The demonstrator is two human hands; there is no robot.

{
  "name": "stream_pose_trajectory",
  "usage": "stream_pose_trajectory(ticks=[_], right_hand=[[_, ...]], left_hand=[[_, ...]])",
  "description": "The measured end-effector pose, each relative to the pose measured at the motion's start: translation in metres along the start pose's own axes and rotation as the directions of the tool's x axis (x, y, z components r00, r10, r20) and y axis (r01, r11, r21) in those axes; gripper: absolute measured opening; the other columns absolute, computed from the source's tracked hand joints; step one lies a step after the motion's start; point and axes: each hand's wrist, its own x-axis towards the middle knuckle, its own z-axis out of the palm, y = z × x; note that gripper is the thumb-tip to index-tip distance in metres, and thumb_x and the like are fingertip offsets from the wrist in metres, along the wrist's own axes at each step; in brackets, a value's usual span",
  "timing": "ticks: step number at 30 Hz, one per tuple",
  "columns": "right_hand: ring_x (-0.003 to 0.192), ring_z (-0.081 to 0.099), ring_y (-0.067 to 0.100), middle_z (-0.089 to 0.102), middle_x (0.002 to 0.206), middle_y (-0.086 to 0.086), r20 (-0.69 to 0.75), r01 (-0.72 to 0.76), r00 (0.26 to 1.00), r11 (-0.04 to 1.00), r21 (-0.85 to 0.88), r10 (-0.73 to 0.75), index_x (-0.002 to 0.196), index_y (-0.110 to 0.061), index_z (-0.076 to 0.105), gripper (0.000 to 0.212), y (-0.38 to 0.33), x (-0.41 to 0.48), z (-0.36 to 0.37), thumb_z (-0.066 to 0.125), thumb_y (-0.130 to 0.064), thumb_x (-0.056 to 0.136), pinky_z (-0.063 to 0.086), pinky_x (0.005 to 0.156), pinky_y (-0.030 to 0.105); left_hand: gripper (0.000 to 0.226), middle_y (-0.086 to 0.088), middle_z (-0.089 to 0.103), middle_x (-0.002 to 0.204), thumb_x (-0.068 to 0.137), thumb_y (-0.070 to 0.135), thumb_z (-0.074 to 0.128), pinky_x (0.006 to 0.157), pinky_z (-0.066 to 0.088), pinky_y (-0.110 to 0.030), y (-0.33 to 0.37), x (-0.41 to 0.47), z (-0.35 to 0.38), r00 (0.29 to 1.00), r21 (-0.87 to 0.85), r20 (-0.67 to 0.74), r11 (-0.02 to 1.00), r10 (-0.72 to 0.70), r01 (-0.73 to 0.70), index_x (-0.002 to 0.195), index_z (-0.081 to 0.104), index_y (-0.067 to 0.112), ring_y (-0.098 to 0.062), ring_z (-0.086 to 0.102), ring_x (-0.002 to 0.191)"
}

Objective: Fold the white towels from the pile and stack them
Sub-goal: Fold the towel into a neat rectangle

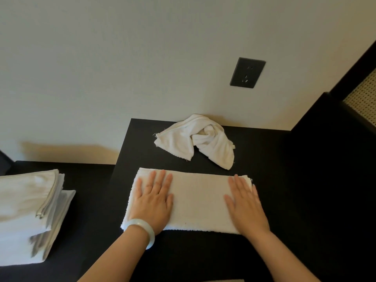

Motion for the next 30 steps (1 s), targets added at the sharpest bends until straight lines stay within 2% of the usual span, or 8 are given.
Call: stream_pose_trajectory(ticks=[4,8,12,16,20,23,26,30], right_hand=[[0.136,-0.034,-0.010,-0.021,0.159,-0.020,0.074,-0.011,0.997,0.992,0.122,0.002,0.149,-0.039,-0.017,0.064,0.024,0.001,-0.008,0.021,-0.055,0.100,-0.015,0.118,0.031],[0.149,0.012,0.009,0.013,0.162,-0.013,-0.012,-0.187,0.979,0.913,0.363,0.205,0.156,-0.032,0.011,0.076,0.023,0.004,-0.020,0.057,-0.037,0.096,0.013,0.118,0.033],[0.137,0.040,0.020,0.037,0.151,0.001,0.114,-0.425,0.903,0.821,0.383,0.414,0.152,-0.025,0.028,0.075,0.031,0.012,-0.034,0.068,-0.032,0.090,0.039,0.110,0.040],[0.112,0.055,0.019,0.044,0.139,0.005,0.336,-0.579,0.810,0.749,0.323,0.481,0.147,-0.017,0.035,0.071,0.033,0.019,-0.047,0.071,-0.034,0.088,0.052,0.085,0.034],[0.088,0.060,0.020,0.055,0.103,0.003,0.555,-0.693,0.717,0.526,0.494,0.422,0.133,-0.016,0.044,0.059,0.031,0.020,-0.057,0.075,-0.029,0.085,0.052,0.061,0.034],[0.091,0.071,0.031,0.072,0.102,0.012,0.695,-0.731,0.681,0.268,0.628,0.231,0.117,-0.013,0.059,0.040,0.030,0.021,-0.064,0.076,-0.024,0.083,0.056,0.080,0.048],[0.086,0.075,0.029,0.077,0.096,0.009,0.674,-0.674,0.738,0.081,0.734,0.039,0.113,-0.019,0.065,0.032,0.014,0.021,-0.072,0.074,-0.019,0.083,0.056,0.078,0.048],[0.088,0.075,0.024,0.077,0.096,0.002,0.565,-0.564,0.825,0.030,0.825,-0.013,0.110,-0.028,0.064,0.031,-0.022,0.026,-0.085,0.076,-0.021,0.082,0.057,0.080,0.050]], left_hand=[[0.059,0.008,-0.032,0.156,0.096,0.050,-0.005,0.118,-0.017,-0.048,0.000,0.000,-0.008,0.999,0.008,0.037,1.000,-0.006,0.006,0.145,-0.032,0.032,-0.019,-0.027,0.144],[0.064,0.007,-0.021,0.162,0.102,0.052,0.020,0.116,-0.014,-0.046,-0.008,0.001,-0.023,0.995,-0.069,0.093,0.997,-0.036,0.042,0.154,-0.013,0.035,-0.020,-0.018,0.149],[0.065,0.001,0.019,0.159,0.096,0.047,0.050,0.119,0.020,-0.043,-0.021,-0.011,-0.038,0.948,-0.202,-0.011,0.930,-0.317,0.309,0.152,0.023,0.029,-0.023,0.022,0.146],[0.064,-0.005,0.037,0.139,0.091,0.040,0.062,0.105,0.041,-0.043,-0.028,-0.018,-0.042,0.848,-0.327,0.108,0.787,-0.518,0.522,0.145,0.034,0.020,-0.026,0.042,0.127],[0.058,-0.003,0.038,0.122,0.091,0.034,0.065,0.077,0.050,-0.032,-0.033,-0.019,-0.043,0.791,-0.503,0.228,0.627,-0.568,0.595,0.139,0.037,0.017,-0.017,0.053,0.094],[0.044,-0.004,0.053,0.105,0.097,0.034,0.055,0.072,0.043,-0.034,-0.040,-0.018,-0.047,0.714,-0.599,0.324,0.449,-0.621,0.663,0.133,0.044,0.011,-0.018,0.055,0.081],[0.033,-0.021,0.062,0.112,0.101,0.018,0.049,0.090,0.044,-0.048,-0.055,-0.019,-0.051,0.685,-0.729,0.380,0.255,-0.622,0.636,0.124,0.056,-0.004,-0.040,0.059,0.102],[0.014,-0.012,0.067,0.100,0.099,0.030,0.052,0.073,0.054,-0.048,-0.064,-0.034,-0.065,0.673,-0.793,0.451,0.083,-0.586,0.604,0.105,0.063,0.023,-0.034,0.066,0.088]])
